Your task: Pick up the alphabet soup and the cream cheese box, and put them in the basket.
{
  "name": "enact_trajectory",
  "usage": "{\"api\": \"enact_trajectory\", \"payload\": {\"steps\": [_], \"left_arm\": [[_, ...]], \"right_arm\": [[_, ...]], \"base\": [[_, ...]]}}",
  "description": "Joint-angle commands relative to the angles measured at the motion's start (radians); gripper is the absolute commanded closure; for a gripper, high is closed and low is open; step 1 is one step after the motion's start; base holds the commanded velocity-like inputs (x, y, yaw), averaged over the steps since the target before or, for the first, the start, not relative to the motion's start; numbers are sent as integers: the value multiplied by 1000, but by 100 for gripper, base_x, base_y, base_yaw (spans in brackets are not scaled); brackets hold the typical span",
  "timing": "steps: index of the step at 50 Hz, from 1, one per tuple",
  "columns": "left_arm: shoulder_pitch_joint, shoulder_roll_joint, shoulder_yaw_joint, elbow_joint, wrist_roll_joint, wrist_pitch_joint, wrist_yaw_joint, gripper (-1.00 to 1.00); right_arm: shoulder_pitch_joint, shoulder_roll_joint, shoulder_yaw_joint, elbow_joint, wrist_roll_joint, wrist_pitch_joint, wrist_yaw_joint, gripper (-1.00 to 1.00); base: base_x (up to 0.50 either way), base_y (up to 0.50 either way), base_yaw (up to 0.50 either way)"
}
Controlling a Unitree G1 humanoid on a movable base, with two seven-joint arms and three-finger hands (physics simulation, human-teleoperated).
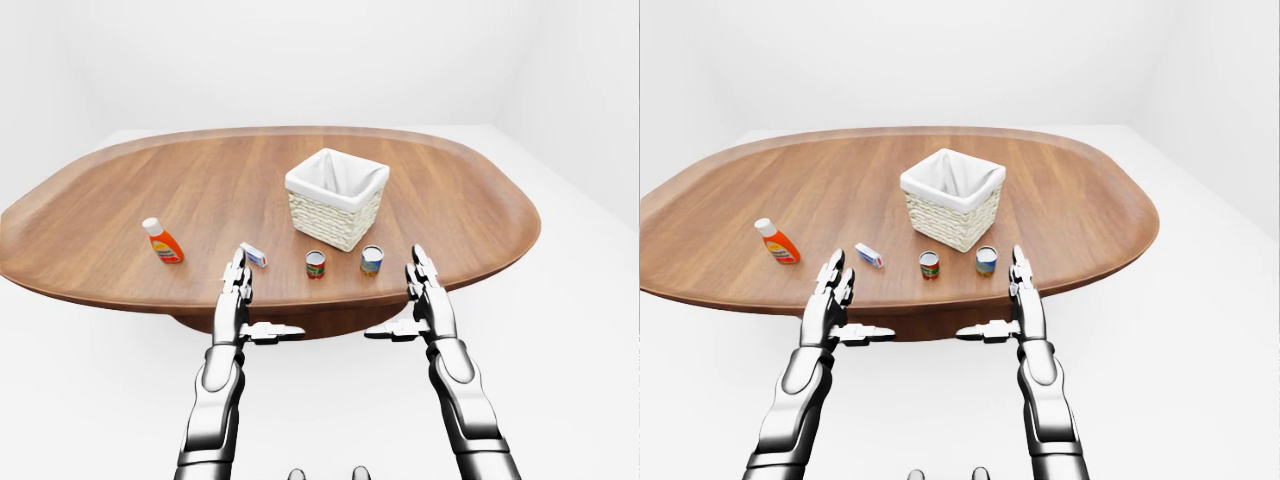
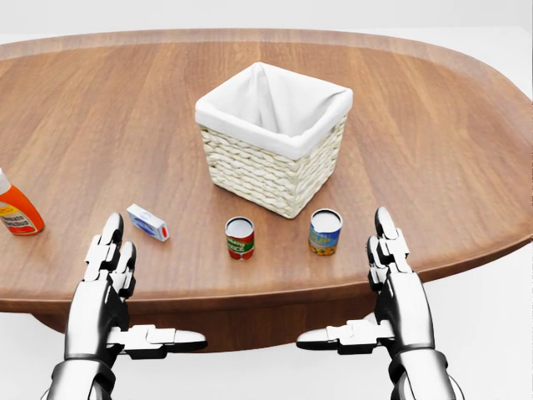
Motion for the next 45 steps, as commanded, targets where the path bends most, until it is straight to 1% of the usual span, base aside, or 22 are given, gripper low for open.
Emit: {"api": "enact_trajectory", "payload": {"steps": [1, 2, 8, 11, 14, 16, 19, 21, 22, 25, 27, 29, 33, 34, 35, 36, 37, 38, 40, 42, 44, 45], "left_arm": [[-1, 0, 1, -1, -2, 1, 1, -100], [-3, 0, 1, 5, -1, -3, 1, -100], [2, 0, -1, -8, -2, 5, 1, -100], [0, 0, 0, -1, -3, -1, 0, -100], [2, -1, -2, -5, -2, 2, 0, -100], [-1, 0, -1, 1, -3, -1, -1, -100], [-4, 0, 0, 12, -3, -9, -1, -100], [-3, 0, 0, 9, -4, -6, -1, -100], [0, 0, -1, -3, -3, 3, 0, -100], [2, -1, -2, -5, -3, 3, 0, -100], [0, 0, 0, 1, -4, -2, -1, -100], [0, 0, -1, -3, -4, 2, -1, -100], [-3, 0, 0, 8, -5, -5, -2, -100], [-2, 0, 0, 5, -5, -2, -2, -100], [-2, 0, 0, 6, -5, -2, -2, -100], [-3, 0, 0, 7, -5, -3, -1, -100], [-3, 0, 0, 7, -5, -2, -1, -100], [-3, 0, 0, 6, -5, -1, -1, -100], [-5, 0, 1, 16, -5, -10, -1, -100], [-4, 0, 0, 10, -5, -5, 0, -100], [-7, 1, 1, 19, -4, -10, -1, -100], [-7, 1, 1, 20, -4, -11, -1, -100]], "right_arm": [[3, 1, 1, -10, 0, 5, 1, -100], [0, 0, 0, -3, 0, 1, 1, -100], [-1, 0, 0, 3, 0, -3, 1, -100], [0, 0, 0, -1, 0, 1, 1, -100], [-3, 0, -1, 6, 2, -5, 2, -100], [-3, 2, -4, 5, -1, -9, -9, -100], [3, 5, -15, -22, 15, -1, -26, -100], [-12, 6, -34, 0, 27, -14, -60, -100], [-17, 8, -51, -4, 21, -28, -108, -100], [-23, 4, -73, -1, 40, -39, -164, -100], [-28, 2, -96, -8, 69, -29, -208, -100], [-31, -2, -109, -21, 102, -18, -234, -100], [-39, -7, -131, -26, 113, -28, -317, -100], [-42, -10, -136, -27, 108, -8, -346, -100], [-45, -11, -140, -23, 106, -19, -367, -100], [-52, -11, -153, -14, 93, -41, -415, -100], [-54, -13, -160, -17, 79, -49, -458, -100], [-54, -13, -175, -35, 76, -47, -508, -100], [-53, -20, -183, -44, 95, -35, -534, -100], [-54, -29, -172, -24, 80, -59, -534, -100], [-64, -25, -174, -21, 15, -32, -565, -100], [-63, -28, -171, -24, 15, -40, -565, -100]], "base": [[0, -18, 0], [0, -18, 0], [0, -18, 0], [0, -18, 0], [0, -17, 0], [0, -1, 0], [0, 0, 0], [0, 0, 0], [0, 0, 0], [0, 0, 0], [0, 0, 0], [0, 0, 0], [0, 0, 0], [0, 0, 0], [0, 0, 0], [0, 0, 0], [0, 0, 0], [0, 0, 0], [0, 0, 0], [0, 0, 0], [0, 0, 0], [0, 0, 0]]}}
